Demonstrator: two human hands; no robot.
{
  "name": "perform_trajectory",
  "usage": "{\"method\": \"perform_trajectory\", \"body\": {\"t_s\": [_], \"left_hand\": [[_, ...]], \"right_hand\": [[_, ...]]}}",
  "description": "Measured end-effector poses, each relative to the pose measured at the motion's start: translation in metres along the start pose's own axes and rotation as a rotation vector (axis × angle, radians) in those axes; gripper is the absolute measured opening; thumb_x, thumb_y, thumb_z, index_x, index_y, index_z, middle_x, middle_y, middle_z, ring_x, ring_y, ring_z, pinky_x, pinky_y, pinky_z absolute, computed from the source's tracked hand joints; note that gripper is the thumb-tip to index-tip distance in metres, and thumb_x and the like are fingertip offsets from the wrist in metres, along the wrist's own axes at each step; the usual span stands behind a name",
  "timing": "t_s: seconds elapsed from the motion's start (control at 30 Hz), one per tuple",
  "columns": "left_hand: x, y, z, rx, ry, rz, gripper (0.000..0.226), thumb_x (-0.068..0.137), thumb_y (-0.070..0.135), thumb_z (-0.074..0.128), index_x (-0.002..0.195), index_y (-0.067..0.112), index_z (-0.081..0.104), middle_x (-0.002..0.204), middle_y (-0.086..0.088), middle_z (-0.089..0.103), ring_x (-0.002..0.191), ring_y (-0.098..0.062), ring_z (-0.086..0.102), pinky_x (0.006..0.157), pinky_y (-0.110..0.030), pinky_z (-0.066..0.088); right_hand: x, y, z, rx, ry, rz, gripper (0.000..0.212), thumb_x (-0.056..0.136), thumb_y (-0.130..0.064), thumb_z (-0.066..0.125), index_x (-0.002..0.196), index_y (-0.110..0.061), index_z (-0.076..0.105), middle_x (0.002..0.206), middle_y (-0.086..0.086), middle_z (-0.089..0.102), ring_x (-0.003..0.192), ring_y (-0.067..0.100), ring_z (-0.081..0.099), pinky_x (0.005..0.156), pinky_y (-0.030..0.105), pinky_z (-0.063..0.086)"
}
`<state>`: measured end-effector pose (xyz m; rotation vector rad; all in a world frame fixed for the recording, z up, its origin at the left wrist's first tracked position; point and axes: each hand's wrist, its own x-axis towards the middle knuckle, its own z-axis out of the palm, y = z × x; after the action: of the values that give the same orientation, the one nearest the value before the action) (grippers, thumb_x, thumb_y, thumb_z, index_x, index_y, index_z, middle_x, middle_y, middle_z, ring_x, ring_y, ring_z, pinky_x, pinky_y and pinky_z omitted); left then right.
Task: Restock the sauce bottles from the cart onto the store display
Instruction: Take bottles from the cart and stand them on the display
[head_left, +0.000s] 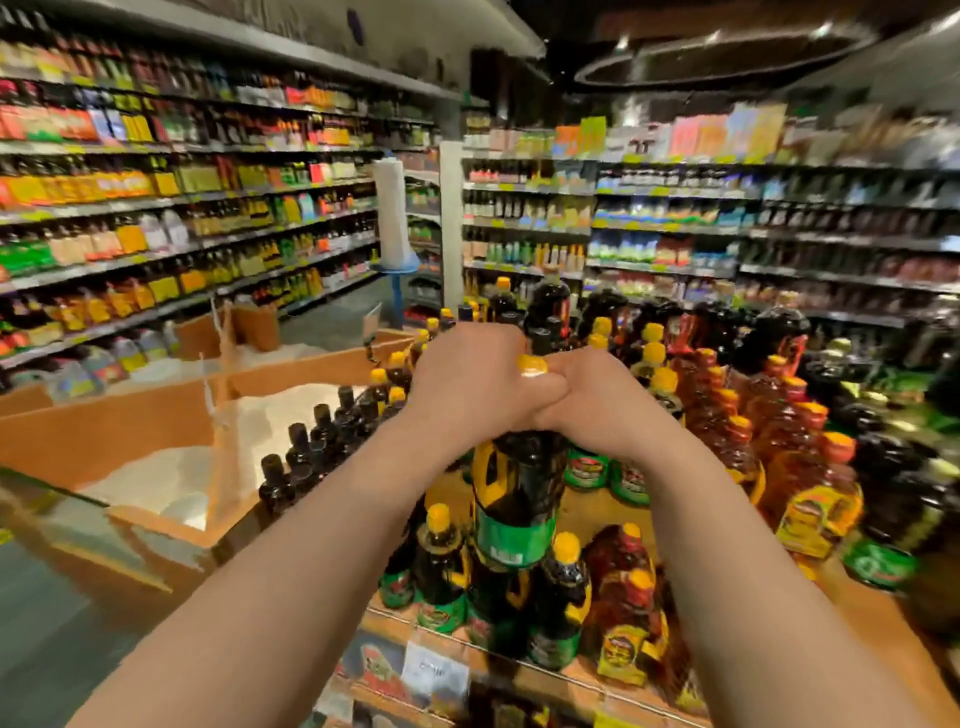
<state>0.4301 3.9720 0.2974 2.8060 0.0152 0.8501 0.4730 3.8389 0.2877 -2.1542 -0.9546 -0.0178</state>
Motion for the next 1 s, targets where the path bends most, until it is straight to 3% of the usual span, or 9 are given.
{"method": "perform_trajectory", "body": {"t_s": [0.07, 0.2, 0.3, 0.47, 0.6, 0.7, 0.8, 0.9, 1.0], "left_hand": [[0.016, -0.002, 0.018, -0.02, -0.03, 0.049, 0.044, 0.079, 0.051, 0.059, 0.062, 0.011, 0.049, 0.056, -0.002, 0.046, 0.056, -0.02, 0.047, 0.047, -0.032, 0.031], [0.045, -0.005, 0.056, -0.022, -0.101, 0.132, 0.043, 0.08, 0.05, 0.058, 0.064, 0.011, 0.049, 0.058, -0.003, 0.046, 0.057, -0.021, 0.046, 0.048, -0.032, 0.032], [0.06, -0.009, 0.087, -0.031, -0.172, 0.138, 0.042, 0.08, 0.05, 0.059, 0.062, 0.014, 0.045, 0.057, -0.001, 0.043, 0.055, -0.019, 0.043, 0.048, -0.031, 0.029], [0.082, -0.02, 0.133, -0.126, -0.233, 0.078, 0.041, 0.076, 0.049, 0.061, 0.065, 0.011, 0.052, 0.059, -0.002, 0.047, 0.054, -0.019, 0.043, 0.049, -0.033, 0.033], [0.092, -0.026, 0.156, -0.098, -0.271, 0.1, 0.04, 0.075, 0.049, 0.061, 0.063, 0.013, 0.048, 0.058, 0.0, 0.048, 0.055, -0.018, 0.045, 0.046, -0.031, 0.028], [0.087, -0.034, 0.175, -0.071, -0.343, 0.118, 0.039, 0.077, 0.05, 0.059, 0.063, 0.015, 0.047, 0.058, 0.002, 0.048, 0.054, -0.016, 0.045, 0.046, -0.03, 0.027], [0.084, -0.042, 0.197, -0.08, -0.418, 0.105, 0.039, 0.079, 0.05, 0.057, 0.064, 0.016, 0.044, 0.058, 0.004, 0.047, 0.052, -0.014, 0.043, 0.046, -0.029, 0.029], [0.083, -0.047, 0.213, -0.071, -0.472, 0.098, 0.039, 0.08, 0.05, 0.055, 0.065, 0.016, 0.043, 0.062, 0.003, 0.05, 0.056, -0.015, 0.046, 0.047, -0.029, 0.031], [0.085, -0.052, 0.224, -0.115, -0.521, 0.07, 0.036, 0.079, 0.049, 0.054, 0.067, 0.016, 0.044, 0.066, 0.001, 0.054, 0.059, -0.017, 0.05, 0.048, -0.029, 0.035]], "right_hand": [[0.007, 0.015, -0.004, 0.015, 0.016, 0.048, 0.053, 0.072, -0.028, 0.082, 0.042, -0.027, 0.039, 0.037, -0.015, 0.041, 0.039, 0.003, 0.036, 0.045, 0.02, 0.022], [0.024, 0.057, -0.003, 0.041, 0.034, 0.089, 0.057, 0.074, -0.029, 0.082, 0.042, -0.027, 0.035, 0.038, -0.012, 0.034, 0.04, 0.005, 0.03, 0.045, 0.02, 0.02], [0.036, 0.09, 0.003, 0.038, 0.046, 0.11, 0.052, 0.072, -0.031, 0.083, 0.049, -0.023, 0.036, 0.043, -0.011, 0.034, 0.044, 0.006, 0.029, 0.049, 0.026, 0.023], [0.055, 0.127, 0.014, 0.036, 0.082, 0.119, 0.049, 0.077, -0.025, 0.08, 0.05, -0.026, 0.039, 0.039, -0.018, 0.043, 0.043, -0.002, 0.041, 0.044, 0.014, 0.029], [0.068, 0.155, 0.022, 0.067, 0.053, 0.173, 0.048, 0.076, -0.031, 0.08, 0.05, -0.028, 0.04, 0.039, -0.015, 0.042, 0.041, 0.0, 0.038, 0.044, 0.017, 0.025], [0.068, 0.178, 0.039, 0.037, 0.005, 0.226, 0.044, 0.073, -0.043, 0.079, 0.054, -0.018, 0.048, 0.048, -0.009, 0.047, 0.048, 0.002, 0.038, 0.049, 0.022, 0.025], [0.069, 0.197, 0.057, 0.039, -0.021, 0.303, 0.051, 0.07, -0.053, 0.077, 0.067, -0.007, 0.055, 0.062, 0.009, 0.057, 0.058, 0.011, 0.043, 0.055, 0.031, 0.029], [0.069, 0.205, 0.066, 0.038, -0.034, 0.367, 0.039, 0.072, -0.047, 0.078, 0.061, -0.018, 0.053, 0.061, 0.001, 0.056, 0.059, 0.009, 0.044, 0.055, 0.027, 0.031], [0.07, 0.208, 0.073, 0.065, -0.024, 0.409, 0.029, 0.075, -0.042, 0.078, 0.071, -0.017, 0.063, 0.072, 0.0, 0.067, 0.067, 0.009, 0.053, 0.059, 0.026, 0.039]]}}
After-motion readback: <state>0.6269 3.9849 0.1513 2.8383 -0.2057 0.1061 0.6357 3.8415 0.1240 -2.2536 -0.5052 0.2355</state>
